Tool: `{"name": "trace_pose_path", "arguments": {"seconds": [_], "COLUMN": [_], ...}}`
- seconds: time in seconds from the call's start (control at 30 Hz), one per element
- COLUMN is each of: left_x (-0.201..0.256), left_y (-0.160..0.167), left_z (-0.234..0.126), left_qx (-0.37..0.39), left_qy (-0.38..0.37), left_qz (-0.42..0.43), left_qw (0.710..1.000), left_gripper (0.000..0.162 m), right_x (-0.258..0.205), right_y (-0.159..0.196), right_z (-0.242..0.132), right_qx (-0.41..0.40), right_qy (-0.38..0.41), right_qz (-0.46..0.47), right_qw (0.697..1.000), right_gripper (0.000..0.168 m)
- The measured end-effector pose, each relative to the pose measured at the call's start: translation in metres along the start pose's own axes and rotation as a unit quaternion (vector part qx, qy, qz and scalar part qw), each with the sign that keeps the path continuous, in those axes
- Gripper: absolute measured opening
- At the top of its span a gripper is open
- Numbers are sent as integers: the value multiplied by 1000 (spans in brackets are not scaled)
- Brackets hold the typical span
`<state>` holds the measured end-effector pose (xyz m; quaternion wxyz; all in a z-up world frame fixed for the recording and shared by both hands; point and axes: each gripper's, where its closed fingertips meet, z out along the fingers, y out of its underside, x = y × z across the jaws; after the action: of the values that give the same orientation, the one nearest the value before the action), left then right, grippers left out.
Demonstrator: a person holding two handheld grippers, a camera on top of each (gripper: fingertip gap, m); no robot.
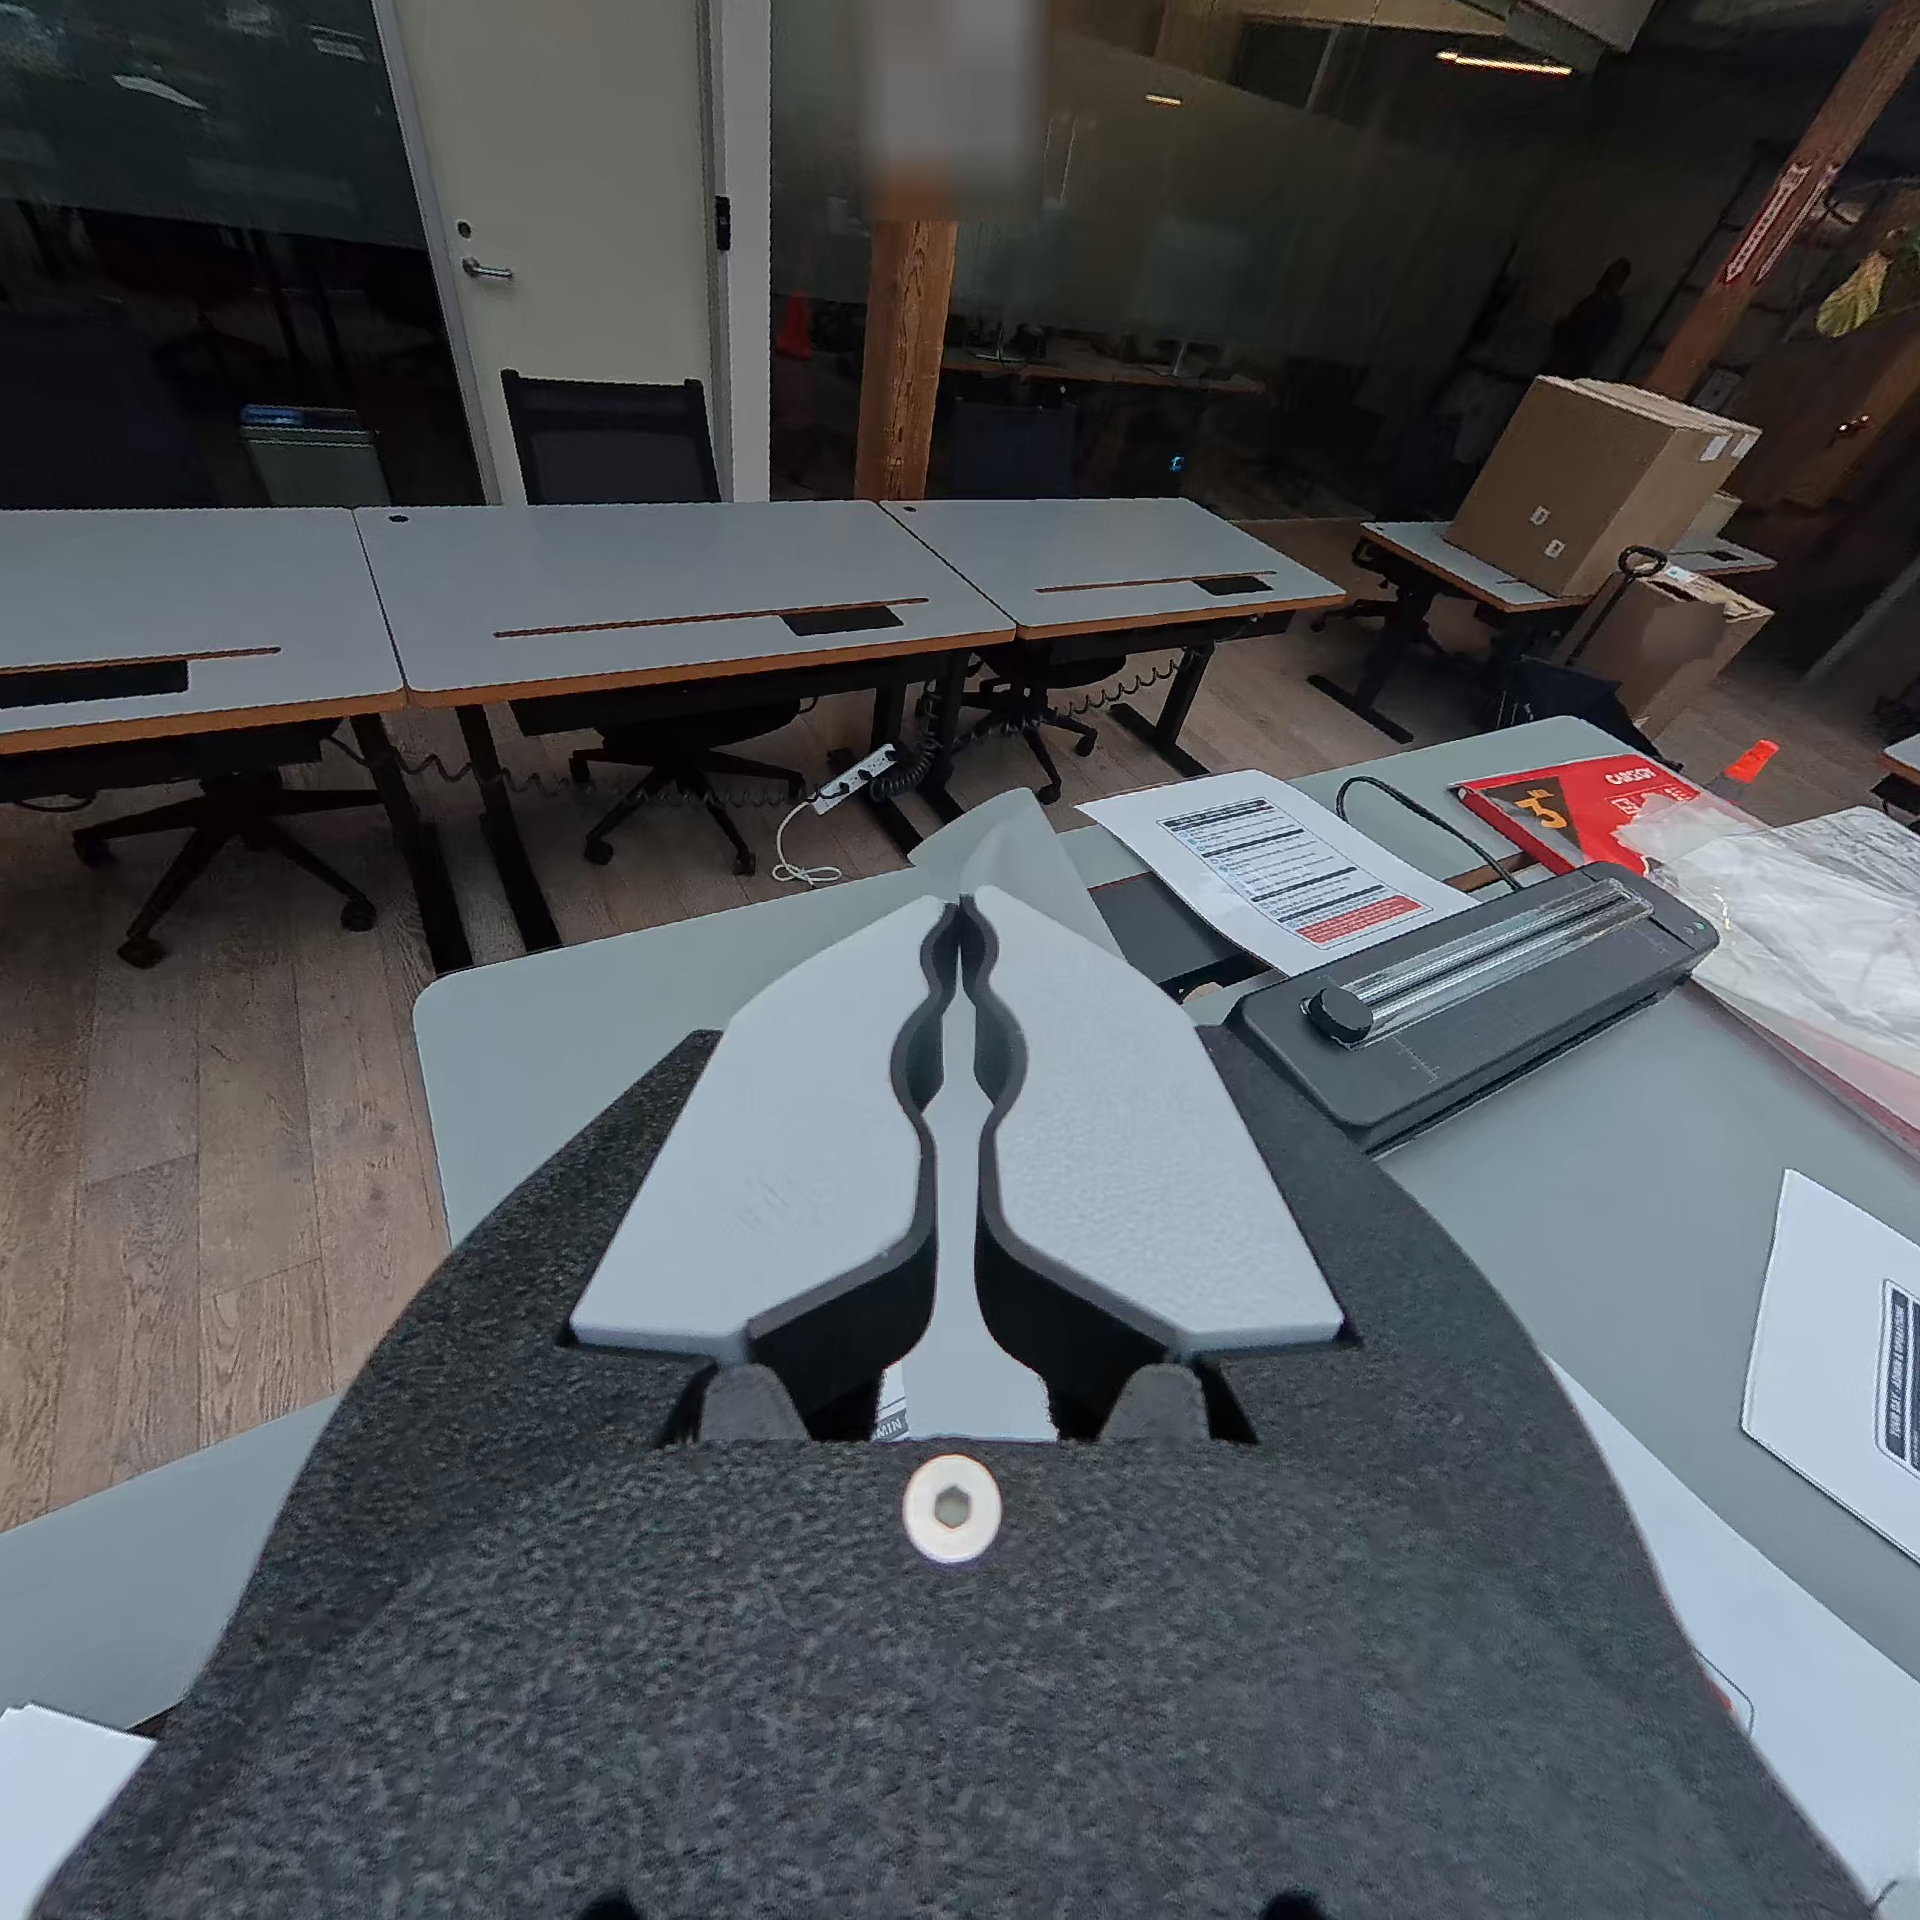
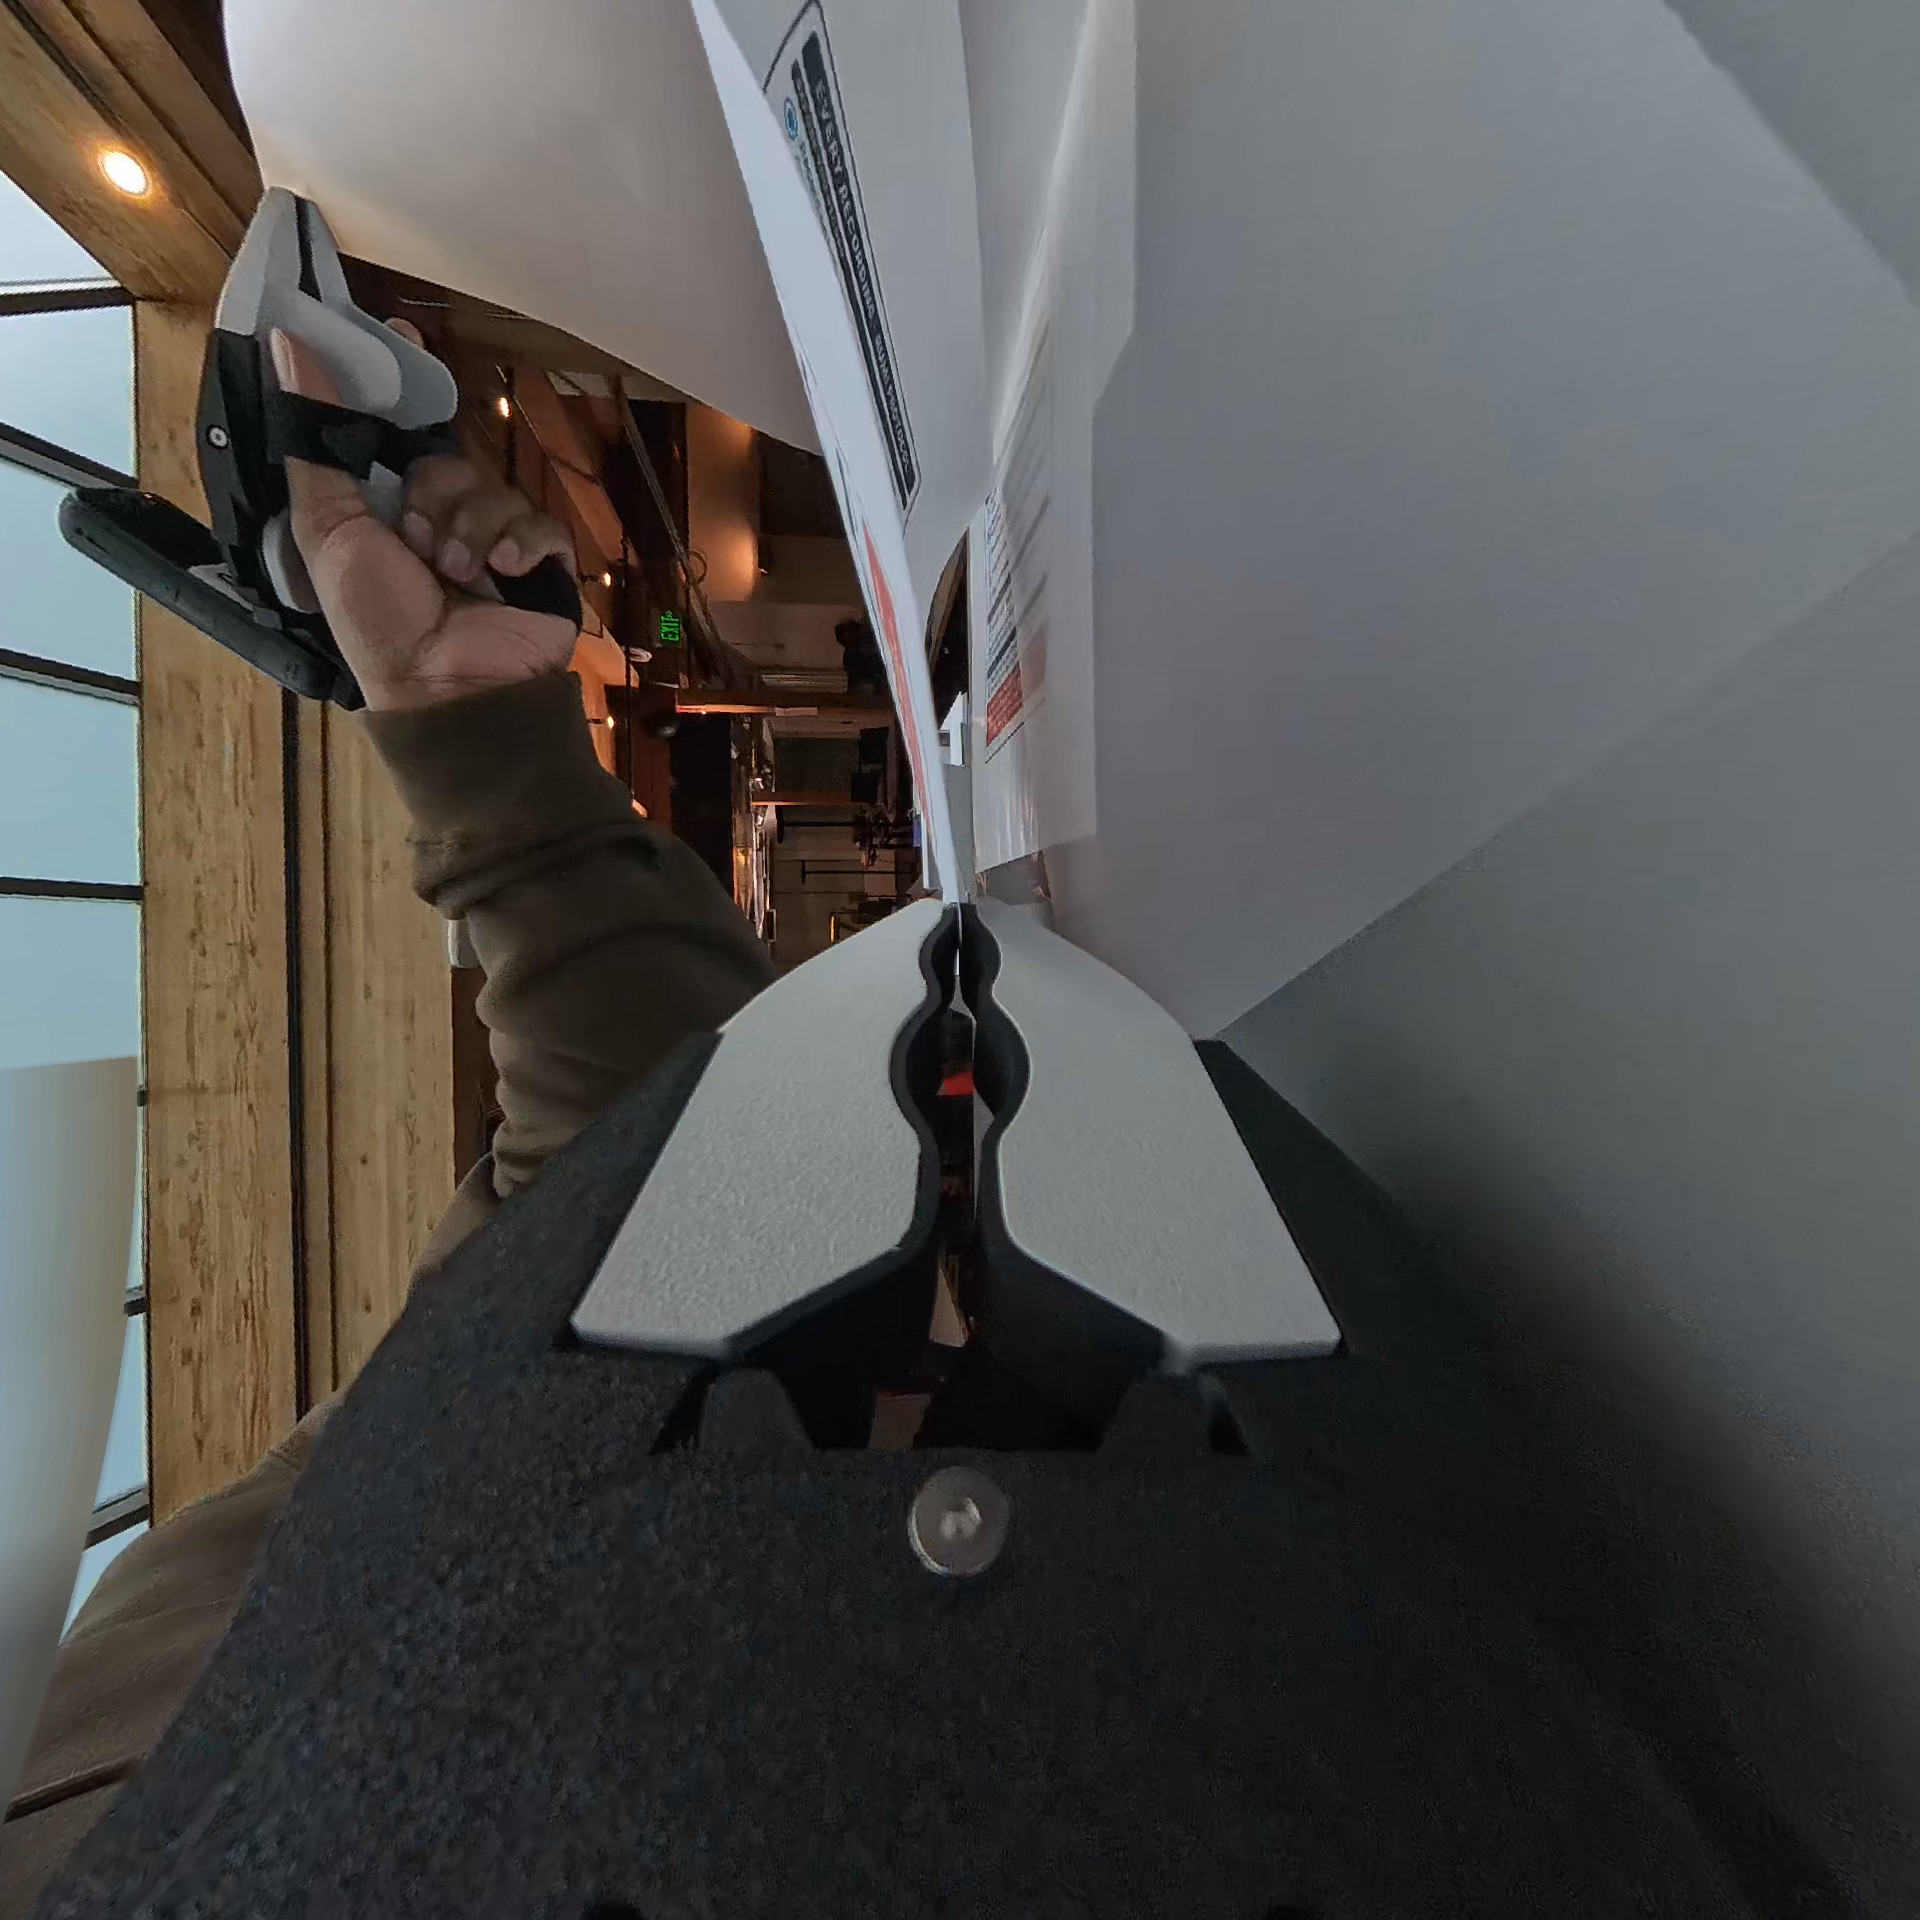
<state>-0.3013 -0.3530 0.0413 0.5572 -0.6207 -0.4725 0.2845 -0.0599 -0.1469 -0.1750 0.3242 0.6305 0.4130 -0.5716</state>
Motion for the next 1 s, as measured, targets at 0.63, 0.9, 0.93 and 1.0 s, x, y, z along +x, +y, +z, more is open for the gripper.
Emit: {"name": "trace_pose_path", "arguments": {"seconds": [0.63, 0.9, 0.93, 1.0], "left_x": [12, 17, 17, 16], "left_y": [1, -1, -2, -2], "left_z": [5, 3, 3, 3], "left_qx": [2, 2, 2, 2], "left_qy": [18, 27, 27, 27], "left_qz": [1, 3, 4, 3], "left_qw": [1000, 1000, 1000, 1000], "left_gripper": [0, 0, 0, 0], "right_x": [12, 5, 4, 1], "right_y": [4, 2, 2, 1], "right_z": [6, 12, 13, 16], "right_qx": [28, 15, 13, 8], "right_qy": [29, 18, 17, 14], "right_qz": [17, -5, -9, -17], "right_qw": [999, 1000, 1000, 1000], "right_gripper": [0, 0, 0, 0]}}
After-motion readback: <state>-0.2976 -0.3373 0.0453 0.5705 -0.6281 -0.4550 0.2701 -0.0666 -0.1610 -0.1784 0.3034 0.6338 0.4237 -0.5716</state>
